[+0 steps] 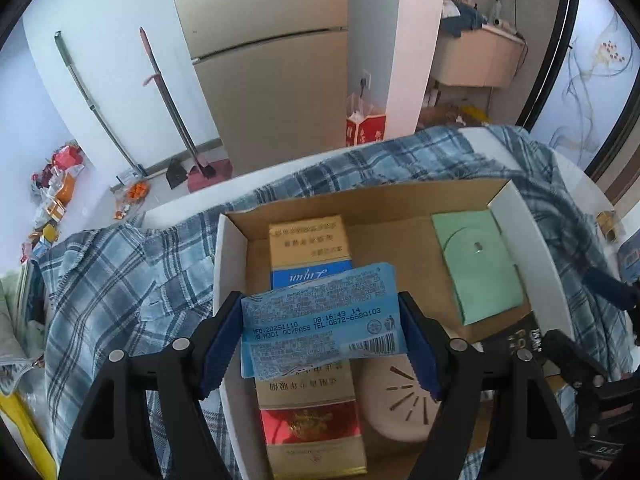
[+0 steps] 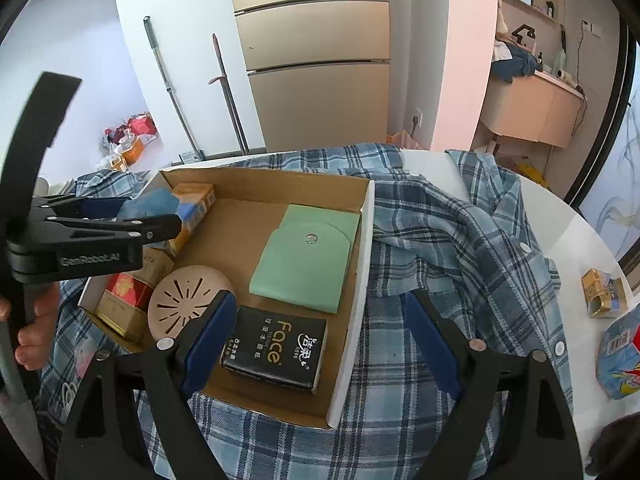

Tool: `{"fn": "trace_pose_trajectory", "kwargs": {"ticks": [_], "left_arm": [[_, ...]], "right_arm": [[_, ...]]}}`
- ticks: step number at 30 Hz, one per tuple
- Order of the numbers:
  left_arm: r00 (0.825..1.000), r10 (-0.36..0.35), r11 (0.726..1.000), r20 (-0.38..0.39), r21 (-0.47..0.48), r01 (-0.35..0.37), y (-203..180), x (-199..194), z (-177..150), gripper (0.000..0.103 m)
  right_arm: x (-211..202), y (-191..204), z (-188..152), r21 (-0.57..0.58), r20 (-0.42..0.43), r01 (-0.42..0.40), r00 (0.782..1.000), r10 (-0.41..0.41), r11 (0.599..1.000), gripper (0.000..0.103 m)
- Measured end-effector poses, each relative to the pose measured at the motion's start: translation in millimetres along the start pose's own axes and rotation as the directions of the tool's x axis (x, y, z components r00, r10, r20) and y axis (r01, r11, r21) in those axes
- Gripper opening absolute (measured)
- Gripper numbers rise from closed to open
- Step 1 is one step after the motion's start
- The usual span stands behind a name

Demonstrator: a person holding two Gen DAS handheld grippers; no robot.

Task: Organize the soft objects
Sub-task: 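Lower the disc and wipe pack into the box and open both grippers, then raise both open grippers away from the box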

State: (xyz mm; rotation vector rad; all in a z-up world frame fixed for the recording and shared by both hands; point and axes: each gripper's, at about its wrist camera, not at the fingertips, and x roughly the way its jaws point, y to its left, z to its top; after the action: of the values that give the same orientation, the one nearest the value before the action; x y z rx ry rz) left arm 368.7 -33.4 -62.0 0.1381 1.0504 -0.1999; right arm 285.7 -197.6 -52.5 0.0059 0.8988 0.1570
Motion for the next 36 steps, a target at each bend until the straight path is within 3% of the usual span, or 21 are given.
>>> {"fn": "trace_pose_trajectory", "kwargs": {"ticks": [5,7,12,22,33,35,36], "left_arm": [[1.0,-0.014,1.0,-0.004,0.003,0.014,1,7,-3,0.078],[1.0,-0.018,1.0,0.008,0.01,0.018,0,3,-4,0.085],[1.0,0.008,1.0,0.027,0.017,-0.008,-2,-8,-6,0.086],[0.988,0.039,0.999,0.148,-0.009,-0.038,8,-66,-19,0.086],[0.944,0.097,0.995,0.315,-0.038,-0.09,15,-169,-75,0.087],[0.927,0.135,0.991,0.351,-0.06,-0.122,14,-184,-89,0.087],[0.91,0.164,0.986,0.381,-0.083,-0.143,14,-194,-97,0.087]], "right_arm": [[2,1,-1,-0.002,-0.009,0.0,1.0,0.0,1.0,0.085],[1,1,-1,-0.004,-0.004,0.004,1.0,-0.004,1.0,0.085],[-3,1,0,-0.01,0.012,0.007,1.0,-0.007,1.0,0.085],[-31,-1,9,-0.009,0.088,0.017,0.996,-0.016,1.0,0.085],[-73,15,16,-0.047,0.184,-0.003,0.983,0.012,0.999,0.085],[-81,19,15,-0.053,0.198,-0.008,0.98,0.019,0.999,0.085],[-86,21,13,-0.058,0.204,-0.012,0.979,0.024,0.998,0.085]]}}
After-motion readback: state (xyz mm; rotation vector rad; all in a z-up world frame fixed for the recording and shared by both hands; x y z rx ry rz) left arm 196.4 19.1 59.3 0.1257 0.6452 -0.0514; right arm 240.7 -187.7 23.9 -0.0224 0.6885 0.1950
